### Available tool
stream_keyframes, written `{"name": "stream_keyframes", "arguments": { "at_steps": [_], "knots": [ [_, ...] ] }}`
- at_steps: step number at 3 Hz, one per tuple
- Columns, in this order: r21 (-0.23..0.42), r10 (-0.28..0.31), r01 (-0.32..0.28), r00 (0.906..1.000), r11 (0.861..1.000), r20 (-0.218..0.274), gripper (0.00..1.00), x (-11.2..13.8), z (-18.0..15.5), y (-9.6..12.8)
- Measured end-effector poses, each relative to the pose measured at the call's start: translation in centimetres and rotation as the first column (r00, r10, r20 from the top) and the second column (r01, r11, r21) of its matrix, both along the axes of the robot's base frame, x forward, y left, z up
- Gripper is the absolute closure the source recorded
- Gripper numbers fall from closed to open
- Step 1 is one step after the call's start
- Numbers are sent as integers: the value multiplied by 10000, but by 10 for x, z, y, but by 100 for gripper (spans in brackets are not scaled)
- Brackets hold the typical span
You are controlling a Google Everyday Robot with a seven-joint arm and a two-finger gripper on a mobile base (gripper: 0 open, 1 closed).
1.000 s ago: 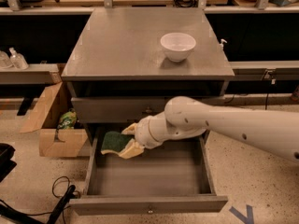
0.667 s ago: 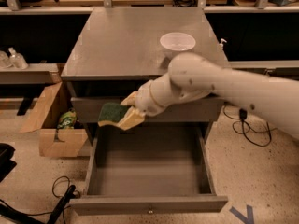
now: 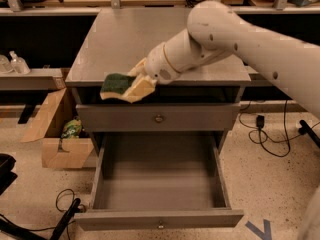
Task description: Pick sponge from middle drawer and place on counter
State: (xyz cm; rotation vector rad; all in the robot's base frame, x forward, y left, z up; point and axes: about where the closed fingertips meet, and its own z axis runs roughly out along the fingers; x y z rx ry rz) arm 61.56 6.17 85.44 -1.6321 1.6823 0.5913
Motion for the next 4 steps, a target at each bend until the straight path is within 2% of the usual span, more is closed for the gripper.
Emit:
{"name": "stream_keyframes", "arguments": {
  "at_steps": [1, 2, 3, 4],
  "knots": [
    [954, -404, 366, 9985, 9948, 381, 100, 40, 44, 20],
    [1571, -1021, 926, 9933, 9832, 538, 100, 78, 57, 53],
    [1655, -1972, 1802, 9760, 9696, 924, 100, 113, 72, 85],
    [1394, -3491, 3336, 9310, 9324, 1066, 100, 164, 64, 97]
  ]
}}
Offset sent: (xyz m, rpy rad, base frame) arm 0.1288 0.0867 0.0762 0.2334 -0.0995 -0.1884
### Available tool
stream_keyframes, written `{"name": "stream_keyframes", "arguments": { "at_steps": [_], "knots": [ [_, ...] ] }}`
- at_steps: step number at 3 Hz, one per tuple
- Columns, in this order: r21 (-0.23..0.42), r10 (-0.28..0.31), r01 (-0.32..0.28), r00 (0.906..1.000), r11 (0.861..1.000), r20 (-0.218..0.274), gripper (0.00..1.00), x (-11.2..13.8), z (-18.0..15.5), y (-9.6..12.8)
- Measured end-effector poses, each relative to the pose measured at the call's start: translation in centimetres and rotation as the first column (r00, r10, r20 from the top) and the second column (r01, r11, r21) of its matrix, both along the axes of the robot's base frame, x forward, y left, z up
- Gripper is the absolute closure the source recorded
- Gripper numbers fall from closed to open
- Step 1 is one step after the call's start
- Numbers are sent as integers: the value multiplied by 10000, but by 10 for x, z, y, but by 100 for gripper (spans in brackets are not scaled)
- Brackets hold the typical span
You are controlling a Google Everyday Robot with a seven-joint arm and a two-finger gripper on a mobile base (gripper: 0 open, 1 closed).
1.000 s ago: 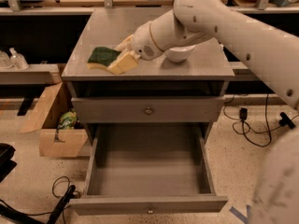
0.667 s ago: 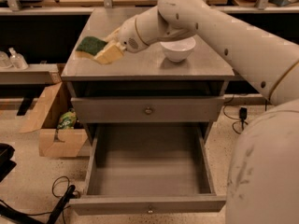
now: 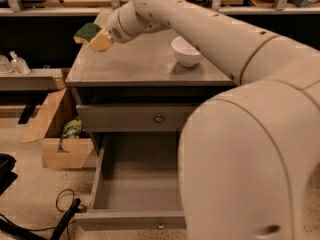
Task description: Pick sponge from middle drawer and place on counter
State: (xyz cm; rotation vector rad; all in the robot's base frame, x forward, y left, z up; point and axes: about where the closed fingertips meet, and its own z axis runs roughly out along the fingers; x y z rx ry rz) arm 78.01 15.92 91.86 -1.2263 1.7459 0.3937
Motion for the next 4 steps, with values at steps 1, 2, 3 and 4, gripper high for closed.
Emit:
{"name": "stream_keyframes", "arguments": {
  "at_steps": [1, 2, 3, 4],
  "knots": [
    [-203, -1035, 1031, 9944, 9945, -206, 100, 33, -22, -7],
    [-251, -2004, 1992, 9773, 9796, -689, 97, 59, -56, -34],
    [-254, -1933, 1920, 9788, 9811, -676, 75, 58, -56, -31],
    [-269, -1905, 1890, 9792, 9816, -705, 51, 57, -58, -29]
  ]
}}
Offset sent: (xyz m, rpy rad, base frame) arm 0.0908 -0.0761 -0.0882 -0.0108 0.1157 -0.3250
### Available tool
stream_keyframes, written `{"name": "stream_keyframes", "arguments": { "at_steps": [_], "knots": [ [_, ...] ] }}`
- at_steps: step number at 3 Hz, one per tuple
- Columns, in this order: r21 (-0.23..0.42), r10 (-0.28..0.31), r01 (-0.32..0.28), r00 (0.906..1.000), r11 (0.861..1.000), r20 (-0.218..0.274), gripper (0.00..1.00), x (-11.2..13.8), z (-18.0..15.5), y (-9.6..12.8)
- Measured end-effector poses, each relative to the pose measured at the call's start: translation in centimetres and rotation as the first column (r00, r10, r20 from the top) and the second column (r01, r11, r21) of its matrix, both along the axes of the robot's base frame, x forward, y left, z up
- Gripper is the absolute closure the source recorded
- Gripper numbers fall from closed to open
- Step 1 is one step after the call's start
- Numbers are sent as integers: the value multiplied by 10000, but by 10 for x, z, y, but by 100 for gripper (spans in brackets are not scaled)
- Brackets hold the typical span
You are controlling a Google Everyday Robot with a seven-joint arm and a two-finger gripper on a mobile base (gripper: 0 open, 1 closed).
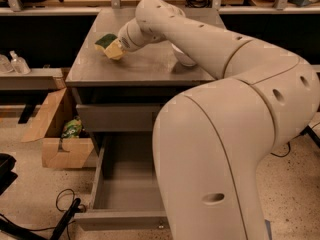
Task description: Pick sponge from middle drawer and place on counter
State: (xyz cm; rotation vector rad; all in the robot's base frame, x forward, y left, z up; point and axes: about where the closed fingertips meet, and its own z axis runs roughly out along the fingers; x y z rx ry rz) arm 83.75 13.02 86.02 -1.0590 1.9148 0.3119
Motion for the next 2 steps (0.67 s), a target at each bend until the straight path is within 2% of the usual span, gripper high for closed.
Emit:
{"name": "stream_keyframes", "arguments": {
  "at_steps": [2],
  "knots": [
    [-17, 52, -52, 10000, 10000, -58, 5, -1, -4, 4]
  ]
}}
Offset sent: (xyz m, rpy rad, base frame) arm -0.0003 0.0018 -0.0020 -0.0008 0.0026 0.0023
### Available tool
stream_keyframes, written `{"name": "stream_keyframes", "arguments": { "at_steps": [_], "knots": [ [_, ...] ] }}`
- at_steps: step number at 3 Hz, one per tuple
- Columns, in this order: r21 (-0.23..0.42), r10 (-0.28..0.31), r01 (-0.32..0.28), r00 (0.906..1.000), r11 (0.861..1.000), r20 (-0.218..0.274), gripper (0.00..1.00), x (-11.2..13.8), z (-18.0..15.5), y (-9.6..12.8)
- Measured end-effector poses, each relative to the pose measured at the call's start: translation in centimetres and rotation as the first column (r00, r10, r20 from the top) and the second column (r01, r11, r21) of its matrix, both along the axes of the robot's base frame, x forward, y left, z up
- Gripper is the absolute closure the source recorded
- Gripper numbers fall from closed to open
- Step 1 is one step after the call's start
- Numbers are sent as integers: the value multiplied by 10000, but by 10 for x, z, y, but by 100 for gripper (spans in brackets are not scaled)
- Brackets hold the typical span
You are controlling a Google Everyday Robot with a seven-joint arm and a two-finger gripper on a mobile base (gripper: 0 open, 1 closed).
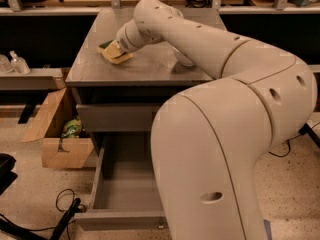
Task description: Pick sponge from middle drawer and place on counter
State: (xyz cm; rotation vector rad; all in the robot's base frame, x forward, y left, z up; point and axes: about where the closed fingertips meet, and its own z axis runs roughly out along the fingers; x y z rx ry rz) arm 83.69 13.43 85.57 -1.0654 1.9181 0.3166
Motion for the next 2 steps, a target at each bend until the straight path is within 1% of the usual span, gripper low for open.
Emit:
{"name": "stream_keyframes", "arguments": {
  "at_steps": [1, 2],
  "knots": [
    [-5, 14, -14, 10000, 10000, -16, 0, 0, -1, 1],
    [-5, 14, -14, 10000, 10000, -16, 0, 0, -1, 1]
  ]
}}
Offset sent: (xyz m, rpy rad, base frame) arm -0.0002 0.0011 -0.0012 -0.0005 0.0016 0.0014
